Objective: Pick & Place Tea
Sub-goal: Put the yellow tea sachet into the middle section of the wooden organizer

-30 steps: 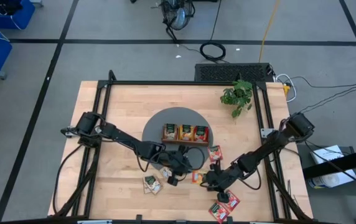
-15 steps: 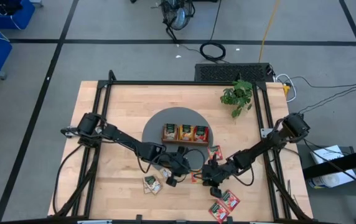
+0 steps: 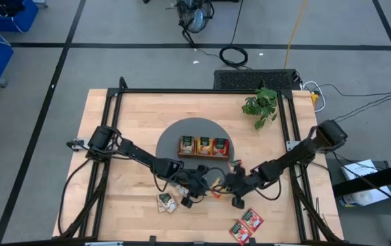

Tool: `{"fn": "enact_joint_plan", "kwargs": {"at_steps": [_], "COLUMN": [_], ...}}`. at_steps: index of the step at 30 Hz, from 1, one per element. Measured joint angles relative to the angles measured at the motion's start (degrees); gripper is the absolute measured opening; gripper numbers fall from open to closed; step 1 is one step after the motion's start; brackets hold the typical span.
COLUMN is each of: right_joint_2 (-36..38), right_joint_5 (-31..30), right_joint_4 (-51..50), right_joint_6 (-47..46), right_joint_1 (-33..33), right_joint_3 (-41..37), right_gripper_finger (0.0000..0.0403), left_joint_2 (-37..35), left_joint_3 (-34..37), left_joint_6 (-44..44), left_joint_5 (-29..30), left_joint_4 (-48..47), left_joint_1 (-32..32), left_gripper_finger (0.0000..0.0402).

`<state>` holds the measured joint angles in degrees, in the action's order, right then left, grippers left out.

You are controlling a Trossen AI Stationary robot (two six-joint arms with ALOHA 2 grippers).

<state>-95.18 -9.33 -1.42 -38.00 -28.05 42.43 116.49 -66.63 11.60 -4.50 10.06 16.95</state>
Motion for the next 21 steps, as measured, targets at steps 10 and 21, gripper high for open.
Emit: {"fn": "enact_joint_plan", "kwargs": {"at_steps": [10,21], "right_joint_2": [7.3,7.1], "right_joint_5": [-4.4,-2.3], "right_joint_4": [-0.9,3.8], "right_joint_6": [4.7,5.1], "right_joint_1": [0.0,5.2], "right_joint_3": [-0.2,-0.1], "right_gripper_finger": [0.0000,0.0064], "left_joint_2": [0.0,0.0], "left_joint_3": [0.0,0.0], "left_joint_6": [-0.1,2.5], "left_joint_5": [-2.1,-4.3], "left_joint_4": [0.6,5.5], "left_joint_1": [0.1,1.9], "left_gripper_finger": [0.0097,0.0097]}}
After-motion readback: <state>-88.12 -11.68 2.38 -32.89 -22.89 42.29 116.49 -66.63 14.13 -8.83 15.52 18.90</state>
